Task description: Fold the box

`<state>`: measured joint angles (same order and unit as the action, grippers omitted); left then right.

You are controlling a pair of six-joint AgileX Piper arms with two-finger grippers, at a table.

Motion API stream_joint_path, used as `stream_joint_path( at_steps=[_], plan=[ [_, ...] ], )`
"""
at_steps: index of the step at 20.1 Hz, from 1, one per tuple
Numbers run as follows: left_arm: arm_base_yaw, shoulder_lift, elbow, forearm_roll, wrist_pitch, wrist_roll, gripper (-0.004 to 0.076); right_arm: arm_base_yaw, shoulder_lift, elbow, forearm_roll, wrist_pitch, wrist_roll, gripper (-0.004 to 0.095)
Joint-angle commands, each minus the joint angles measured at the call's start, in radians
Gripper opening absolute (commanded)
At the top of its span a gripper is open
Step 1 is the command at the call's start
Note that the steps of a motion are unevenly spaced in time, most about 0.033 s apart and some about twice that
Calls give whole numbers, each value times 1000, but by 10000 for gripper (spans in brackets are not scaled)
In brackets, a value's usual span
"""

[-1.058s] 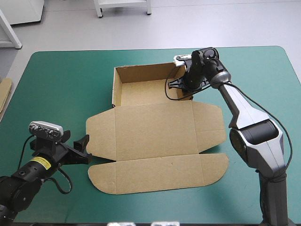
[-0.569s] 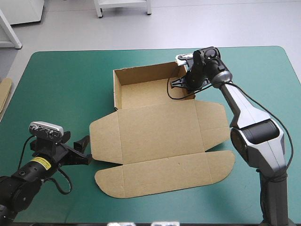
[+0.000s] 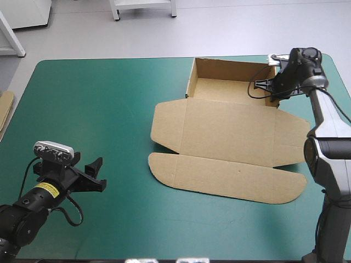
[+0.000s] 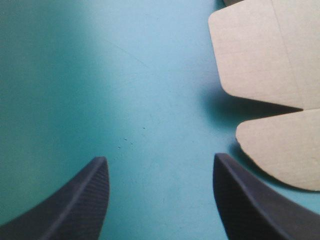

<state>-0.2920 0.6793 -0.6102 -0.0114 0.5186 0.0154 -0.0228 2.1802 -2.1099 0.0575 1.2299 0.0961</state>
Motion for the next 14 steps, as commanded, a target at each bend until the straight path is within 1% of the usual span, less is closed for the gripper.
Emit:
stream_joint_path(
  at_steps=[1, 2, 3, 4, 5, 8, 13, 14],
  plan=[
    [-2, -4, -28, -1, -72, -6, 421, -84, -63, 33, -51, 19, -41, -13],
    [-2, -4, -28, -1, -72, -6, 405, -129, -65, 63, -68, 19, -51, -13],
    [-2, -4, -28, -1, -72, -6, 396, -144, -72, 73, -81, 19, -55, -13],
    [-2, -4, -28, -1, -72, -6, 385, -177, -82, 93, -121, 19, -58, -13],
    [-2, -4, -28, -1, -72, -6, 385, -210, -92, 97, -136, 17, -58, -13],
    [-2, -4, -28, -1, -72, -6, 385, -287, -101, 97, -98, 17, -65, -13],
    [-2, -4, -28, -4, -72, -6, 385, -447, -103, 97, -57, 17, -69, -13],
    [-2, -4, -28, -4, -72, -6, 385, -463, -103, 97, -48, 17, -73, -13]
  ],
)
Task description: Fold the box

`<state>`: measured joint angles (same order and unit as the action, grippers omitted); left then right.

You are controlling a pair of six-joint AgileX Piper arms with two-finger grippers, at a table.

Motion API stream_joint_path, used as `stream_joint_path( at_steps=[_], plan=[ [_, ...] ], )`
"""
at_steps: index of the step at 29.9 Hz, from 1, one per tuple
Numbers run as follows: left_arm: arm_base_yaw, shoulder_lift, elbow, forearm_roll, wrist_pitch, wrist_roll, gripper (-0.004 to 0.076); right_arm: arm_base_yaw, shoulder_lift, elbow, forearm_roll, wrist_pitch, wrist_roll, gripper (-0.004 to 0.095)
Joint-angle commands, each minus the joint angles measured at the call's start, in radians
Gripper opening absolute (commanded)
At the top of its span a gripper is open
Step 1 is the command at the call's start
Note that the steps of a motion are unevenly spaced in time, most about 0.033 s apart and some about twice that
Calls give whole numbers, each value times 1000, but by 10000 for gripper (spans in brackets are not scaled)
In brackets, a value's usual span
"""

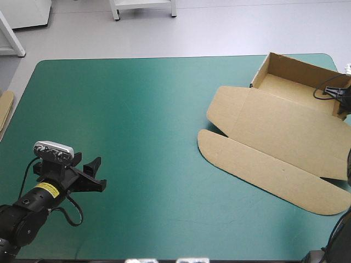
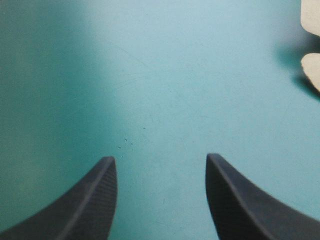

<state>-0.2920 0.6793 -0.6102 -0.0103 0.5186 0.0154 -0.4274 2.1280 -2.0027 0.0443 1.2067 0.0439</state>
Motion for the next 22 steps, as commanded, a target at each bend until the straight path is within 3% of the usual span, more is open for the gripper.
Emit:
stream_joint_path(
  at_steps=[1, 8, 19, 22],
  plan=[
    [-2, -4, -28, -5, -72, -6, 385, -77, -50, -10, -32, 41, -24, -13],
    [-2, -4, -28, -5, -72, -6, 385, -159, -50, -10, 14, 36, -28, -13],
    [-2, -4, -28, -5, -72, -6, 385, -159, -50, -10, 18, 27, -44, -12],
    [-2, -4, -28, -5, -72, -6, 385, -159, -50, -10, 18, 27, -51, 50]
  ],
)
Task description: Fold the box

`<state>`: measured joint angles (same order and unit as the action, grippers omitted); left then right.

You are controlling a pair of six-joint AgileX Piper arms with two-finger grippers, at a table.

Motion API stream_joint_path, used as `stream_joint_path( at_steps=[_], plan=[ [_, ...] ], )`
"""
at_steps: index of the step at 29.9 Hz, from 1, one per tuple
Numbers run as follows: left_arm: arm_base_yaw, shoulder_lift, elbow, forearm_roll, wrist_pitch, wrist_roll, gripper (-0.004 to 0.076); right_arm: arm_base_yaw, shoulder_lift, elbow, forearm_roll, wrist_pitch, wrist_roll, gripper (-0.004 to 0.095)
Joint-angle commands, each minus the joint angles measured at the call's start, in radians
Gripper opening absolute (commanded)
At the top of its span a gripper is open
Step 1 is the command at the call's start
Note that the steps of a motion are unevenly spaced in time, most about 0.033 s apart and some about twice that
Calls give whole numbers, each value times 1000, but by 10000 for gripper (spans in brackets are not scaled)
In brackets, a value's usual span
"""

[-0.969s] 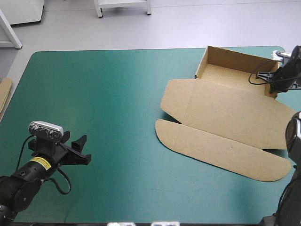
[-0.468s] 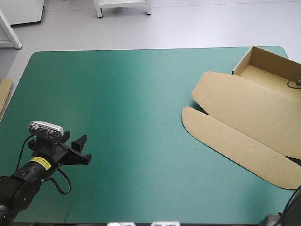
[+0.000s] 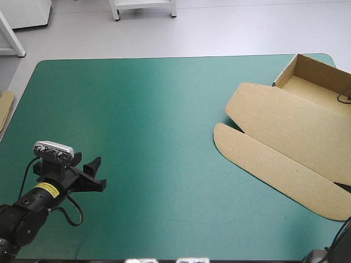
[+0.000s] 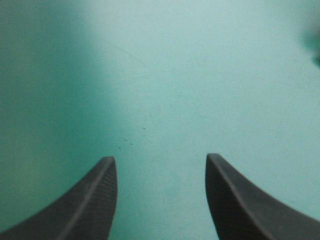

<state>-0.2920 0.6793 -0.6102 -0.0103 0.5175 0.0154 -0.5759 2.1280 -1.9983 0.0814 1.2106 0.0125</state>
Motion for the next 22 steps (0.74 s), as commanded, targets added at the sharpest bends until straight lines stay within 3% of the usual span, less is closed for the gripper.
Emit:
stream_joint_path(
  at_steps=[1, 8, 22],
  plan=[
    [-2, -4, -28, -5, -71, -6, 385, -10, -50, -17, -19, 23, -23, 103],
    [-2, -4, -28, -7, -67, -6, 385, -10, -73, -30, -15, 29, -13, 546],
    [-2, -4, -28, -9, -67, -8, 385, -13, -221, -79, 43, 35, -27, 572]
  ],
)
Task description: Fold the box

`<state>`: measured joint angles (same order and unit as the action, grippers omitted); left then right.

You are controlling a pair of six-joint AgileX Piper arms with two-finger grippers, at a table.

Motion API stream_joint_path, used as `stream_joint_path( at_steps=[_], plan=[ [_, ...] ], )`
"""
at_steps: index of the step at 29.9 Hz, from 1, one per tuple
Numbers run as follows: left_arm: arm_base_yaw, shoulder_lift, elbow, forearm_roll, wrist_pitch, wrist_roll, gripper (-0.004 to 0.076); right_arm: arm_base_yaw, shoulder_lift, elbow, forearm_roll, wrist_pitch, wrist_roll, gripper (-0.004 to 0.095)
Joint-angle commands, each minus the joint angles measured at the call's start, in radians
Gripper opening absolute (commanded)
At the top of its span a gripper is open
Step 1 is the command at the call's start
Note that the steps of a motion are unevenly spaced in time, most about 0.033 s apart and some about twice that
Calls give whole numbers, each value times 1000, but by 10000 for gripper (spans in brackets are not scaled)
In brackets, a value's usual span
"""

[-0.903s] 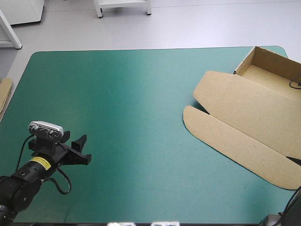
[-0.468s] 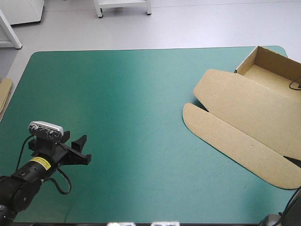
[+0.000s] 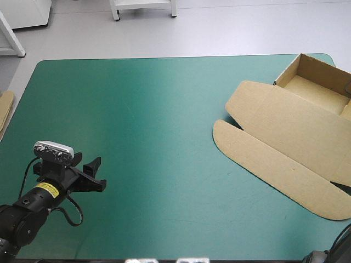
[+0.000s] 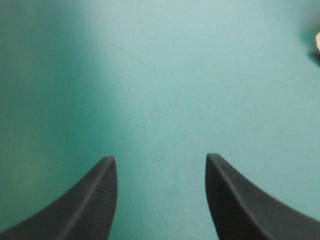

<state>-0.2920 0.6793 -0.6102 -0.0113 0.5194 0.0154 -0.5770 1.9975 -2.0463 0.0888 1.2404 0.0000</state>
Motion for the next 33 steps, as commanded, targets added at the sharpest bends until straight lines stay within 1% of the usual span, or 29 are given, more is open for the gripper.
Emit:
stream_joint_path(
  at_steps=[1, 5, 8, 12, 15, 20, 23, 25, 27, 30, 33],
  plan=[
    [-2, -4, -28, -8, -69, -8, 385, -12, -105, -31, 55, 5, -14, 573],
    [-2, -4, -28, -1, -71, -8, 385, -5, -165, -27, 164, 5, -34, 569],
    [-2, -4, -28, -1, -71, -8, 385, 18, -221, 13, 217, 5, -45, 567],
    [-2, -4, -28, -1, -73, -8, 385, 97, -326, 125, 277, -3, -71, 567],
    [-2, -4, -28, 11, -73, -8, 385, 224, -422, 226, 267, -66, -104, 567],
    [-2, -4, -28, 6, -73, -8, 385, 496, -608, 424, 240, -183, -141, 567],
    [-2, -4, -28, 11, -73, -8, 385, 668, -710, 554, 229, -299, -146, 567],
    [-2, -4, -27, 11, -73, -8, 385, 782, -779, 663, 213, -395, -146, 567],
    [-2, -4, -27, 11, -73, -8, 385, 878, -836, 774, 186, -478, -118, 565],
    [-2, -4, -23, 3, -79, -8, 385, 982, -917, 985, 179, -626, -104, 551],
    [-2, -4, -3, -12, -91, -8, 385, 1057, -1000, 1188, 182, -792, -106, 550]
  ],
)
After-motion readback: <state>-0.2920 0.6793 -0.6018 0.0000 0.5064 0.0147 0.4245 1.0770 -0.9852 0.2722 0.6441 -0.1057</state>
